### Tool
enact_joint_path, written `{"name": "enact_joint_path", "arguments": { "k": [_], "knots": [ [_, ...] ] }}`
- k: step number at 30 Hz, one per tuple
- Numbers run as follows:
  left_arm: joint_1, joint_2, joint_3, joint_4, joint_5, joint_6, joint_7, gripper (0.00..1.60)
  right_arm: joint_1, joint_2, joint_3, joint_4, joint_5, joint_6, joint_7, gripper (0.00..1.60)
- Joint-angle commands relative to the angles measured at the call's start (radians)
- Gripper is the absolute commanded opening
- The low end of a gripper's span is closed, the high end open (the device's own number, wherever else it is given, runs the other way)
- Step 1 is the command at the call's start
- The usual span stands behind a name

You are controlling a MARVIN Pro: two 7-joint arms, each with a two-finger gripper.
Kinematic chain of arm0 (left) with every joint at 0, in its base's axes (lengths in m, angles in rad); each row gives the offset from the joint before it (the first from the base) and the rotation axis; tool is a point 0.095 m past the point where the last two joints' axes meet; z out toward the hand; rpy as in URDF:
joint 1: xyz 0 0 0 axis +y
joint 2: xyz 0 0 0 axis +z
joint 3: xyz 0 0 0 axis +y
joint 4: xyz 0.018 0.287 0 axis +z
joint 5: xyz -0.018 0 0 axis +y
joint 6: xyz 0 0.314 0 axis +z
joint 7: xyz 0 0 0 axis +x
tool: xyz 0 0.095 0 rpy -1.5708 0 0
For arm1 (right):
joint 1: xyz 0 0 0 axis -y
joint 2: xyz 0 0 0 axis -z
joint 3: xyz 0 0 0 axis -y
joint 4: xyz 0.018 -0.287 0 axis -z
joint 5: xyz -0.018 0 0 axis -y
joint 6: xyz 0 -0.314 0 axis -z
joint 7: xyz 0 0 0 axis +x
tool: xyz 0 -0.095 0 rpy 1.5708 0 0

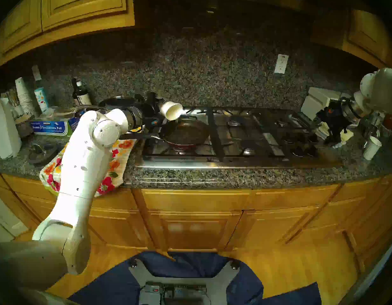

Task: Pick up the water cup, pour water into the pot, turn on the stove

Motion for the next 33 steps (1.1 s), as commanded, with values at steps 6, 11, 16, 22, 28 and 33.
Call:
{"name": "enact_joint_path", "arguments": {
  "k": [6,11,16,22,28,33],
  "knots": [
    [-0.027,0.007,0.009,-0.016,0.079,-0.009,0.141,0.99,0.028,-0.006,-0.001,0.021,-0.001,-0.002,-0.001,1.60],
    [-0.023,0.011,0.013,-0.011,0.116,-0.010,0.189,0.99,0.028,-0.006,-0.001,0.021,-0.001,-0.002,-0.001,1.60],
    [-0.019,0.013,0.016,-0.005,0.150,-0.004,0.232,0.99,0.028,-0.006,-0.001,0.021,-0.001,-0.002,-0.001,1.60],
    [-0.014,0.023,0.023,0.011,0.195,0.003,0.293,0.99,0.028,-0.006,-0.001,0.021,-0.001,-0.002,-0.001,1.60],
    [-0.010,0.019,0.020,0.015,0.206,0.005,0.317,0.99,0.028,-0.006,-0.001,0.021,-0.001,-0.002,-0.001,1.60],
    [-0.001,-0.023,-0.020,0.001,0.143,0.022,0.245,1.00,0.028,-0.006,-0.001,0.021,-0.001,-0.002,-0.002,1.60]
  ]
}}
